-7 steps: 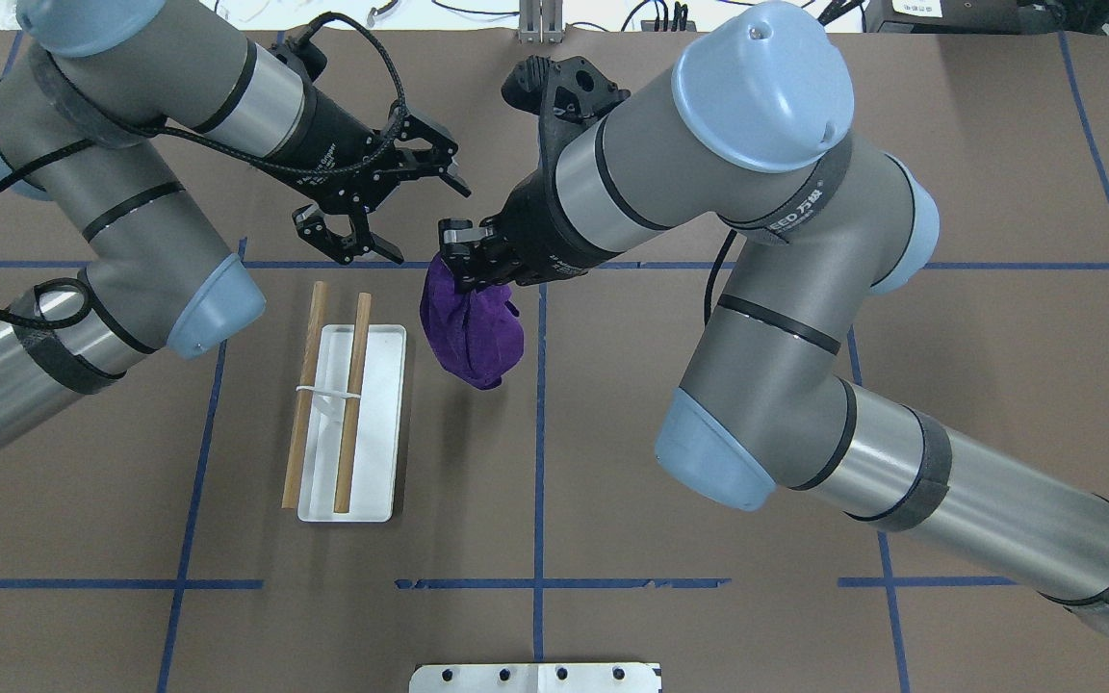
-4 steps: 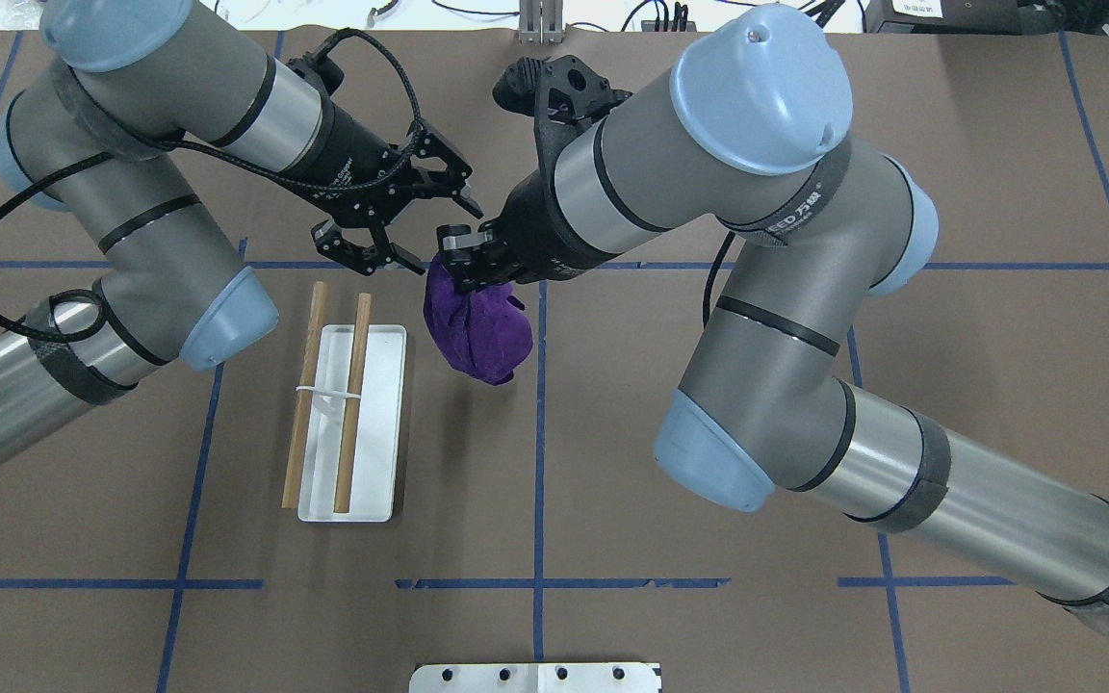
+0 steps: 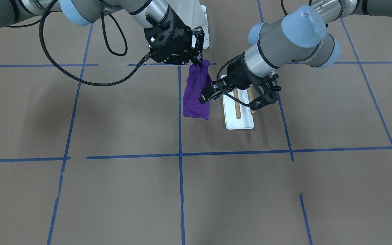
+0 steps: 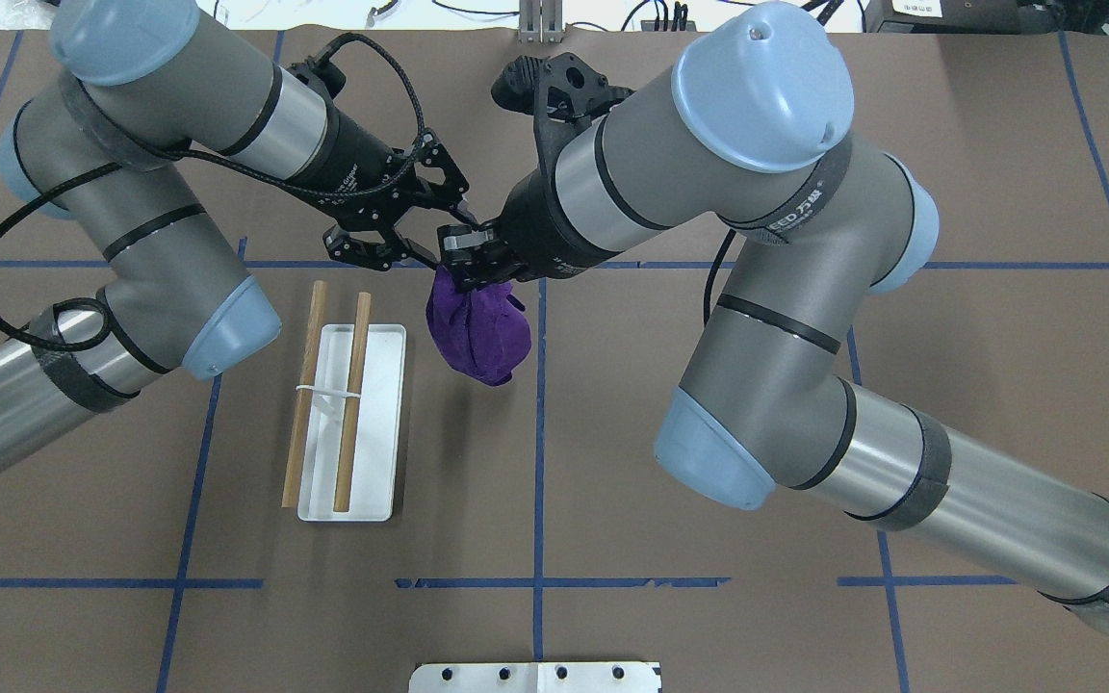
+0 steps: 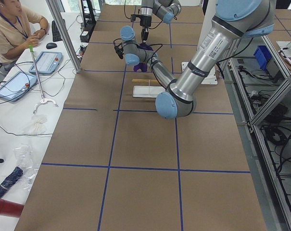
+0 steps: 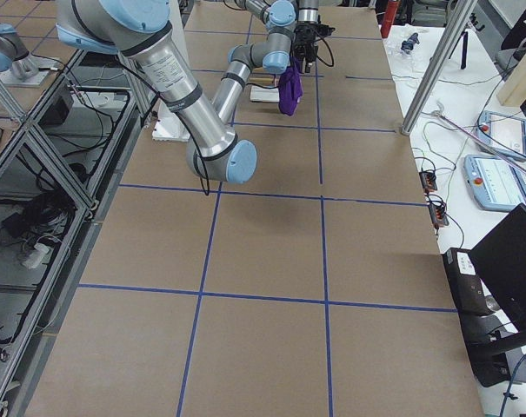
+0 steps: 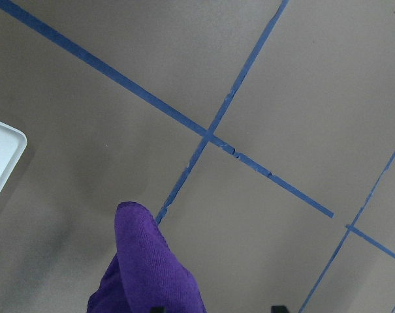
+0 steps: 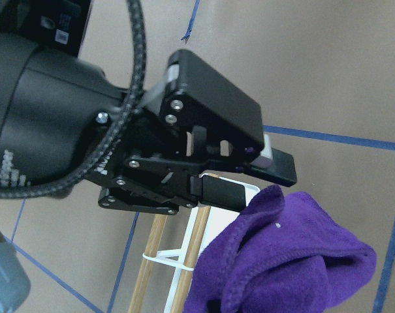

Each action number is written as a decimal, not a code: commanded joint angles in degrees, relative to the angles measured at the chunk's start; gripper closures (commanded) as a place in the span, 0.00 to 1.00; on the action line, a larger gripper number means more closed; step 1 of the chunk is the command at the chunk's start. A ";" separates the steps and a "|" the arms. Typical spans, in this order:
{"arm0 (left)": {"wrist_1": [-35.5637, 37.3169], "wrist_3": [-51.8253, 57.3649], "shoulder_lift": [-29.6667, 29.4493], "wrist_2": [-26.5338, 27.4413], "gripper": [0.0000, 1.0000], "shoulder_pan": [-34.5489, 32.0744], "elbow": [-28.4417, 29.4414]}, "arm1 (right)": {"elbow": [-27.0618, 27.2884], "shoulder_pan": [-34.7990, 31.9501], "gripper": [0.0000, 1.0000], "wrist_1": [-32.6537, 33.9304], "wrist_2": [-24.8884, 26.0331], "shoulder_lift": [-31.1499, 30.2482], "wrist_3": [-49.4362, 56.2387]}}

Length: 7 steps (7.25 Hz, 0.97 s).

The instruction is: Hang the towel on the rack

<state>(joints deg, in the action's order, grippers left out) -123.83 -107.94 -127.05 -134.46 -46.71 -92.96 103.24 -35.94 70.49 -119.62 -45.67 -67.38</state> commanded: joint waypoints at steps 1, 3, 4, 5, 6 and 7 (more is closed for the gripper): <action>0.08 0.36 0.31 0.08 1.00 0.04 -0.64 | 0.03 -0.10 1.00 0.00 0.00 -0.03 0.15; 0.08 0.54 1.10 0.17 1.00 0.04 -1.69 | 0.03 -0.19 1.00 0.00 -0.09 -0.12 0.15; 0.08 0.54 1.71 0.08 1.00 0.04 -2.31 | 0.03 -0.36 1.00 0.00 -0.09 -0.12 0.15; 0.17 0.54 1.89 0.17 1.00 0.04 -2.32 | 0.20 -0.36 1.00 0.00 -0.18 -0.12 0.15; 0.09 0.80 2.50 0.17 1.00 0.04 -2.49 | 0.21 -0.36 1.00 0.00 -0.18 -0.12 0.15; 0.08 0.89 2.68 -0.01 1.00 -0.05 -3.36 | 0.29 -0.36 1.00 0.00 -0.18 -0.64 0.15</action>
<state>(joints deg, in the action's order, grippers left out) -123.73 -107.20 -124.74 -134.35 -46.68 -95.59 103.45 -36.28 70.49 -119.78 -45.94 -67.24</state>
